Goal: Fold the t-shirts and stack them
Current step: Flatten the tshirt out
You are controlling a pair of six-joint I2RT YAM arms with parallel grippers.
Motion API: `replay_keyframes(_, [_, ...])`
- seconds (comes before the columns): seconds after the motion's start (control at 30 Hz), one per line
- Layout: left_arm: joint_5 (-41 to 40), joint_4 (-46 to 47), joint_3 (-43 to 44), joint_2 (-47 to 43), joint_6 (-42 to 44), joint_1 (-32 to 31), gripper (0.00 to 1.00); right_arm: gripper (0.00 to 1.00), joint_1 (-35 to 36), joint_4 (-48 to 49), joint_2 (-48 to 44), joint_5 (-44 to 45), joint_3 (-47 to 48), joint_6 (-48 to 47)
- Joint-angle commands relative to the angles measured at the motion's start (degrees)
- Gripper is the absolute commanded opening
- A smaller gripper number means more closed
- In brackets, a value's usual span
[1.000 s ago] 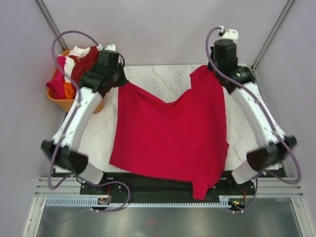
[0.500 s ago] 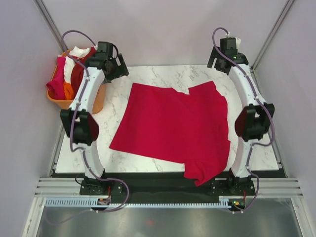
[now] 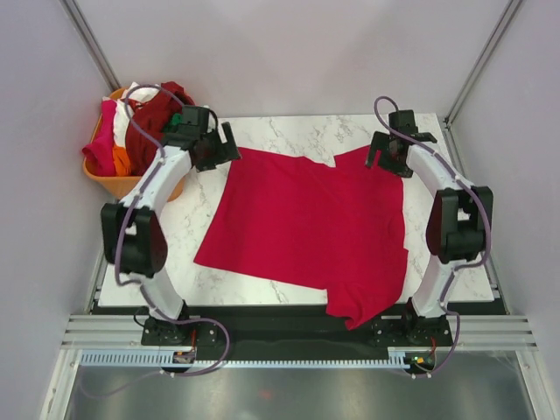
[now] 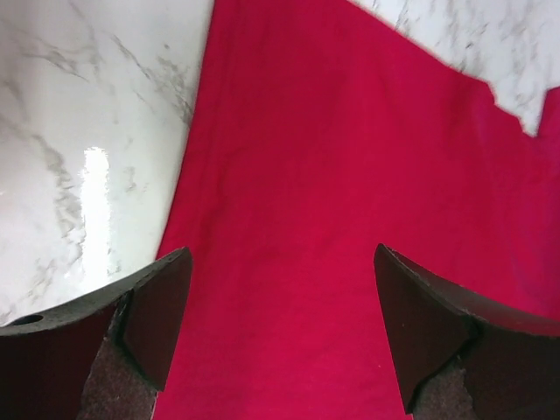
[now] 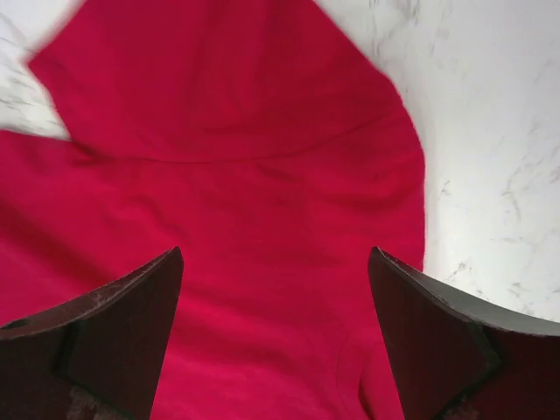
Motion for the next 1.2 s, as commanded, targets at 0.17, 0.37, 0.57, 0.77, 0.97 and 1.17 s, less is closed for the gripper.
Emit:
replay_keyframes(0.17, [7.2,6.7,11.5,18.0,1.1,-1.8,0.91,0.92,-1.9,1.7,7.8,-3.4,1.8,-1.5])
replay_keyframes(0.37, [6.1,6.6,20.9,27.2,1.7,-2.7,0.91,0.91,-2.5,2.2,13.7,-4.6,5.2,-1.5])
replay_keyframes(0.57, [6.1,6.1,29.1,36.2,1.7,-2.1,0.92,0.9,-3.3,2.0,20.0,-5.2,9.3,-1.2])
replay_keyframes(0.77, [8.9,5.7,31.4,40.5,-1.7,2.1,0.92,0.9,-3.6,0.4,26.2,-6.1,18.4,-1.0])
replay_keyframes(0.97, [10.3,5.2,33.3,43.1,-2.5,5.2,0.92,0.9,-3.9,-4.7,37.6,-6.9,37.4,-0.3])
replay_keyframes(1.17, [7.9,3.9,34.7,44.3,-2.0,6.3,0.92,0.97,-4.0,-6.1,44.8,-8.8,49.7,1.0])
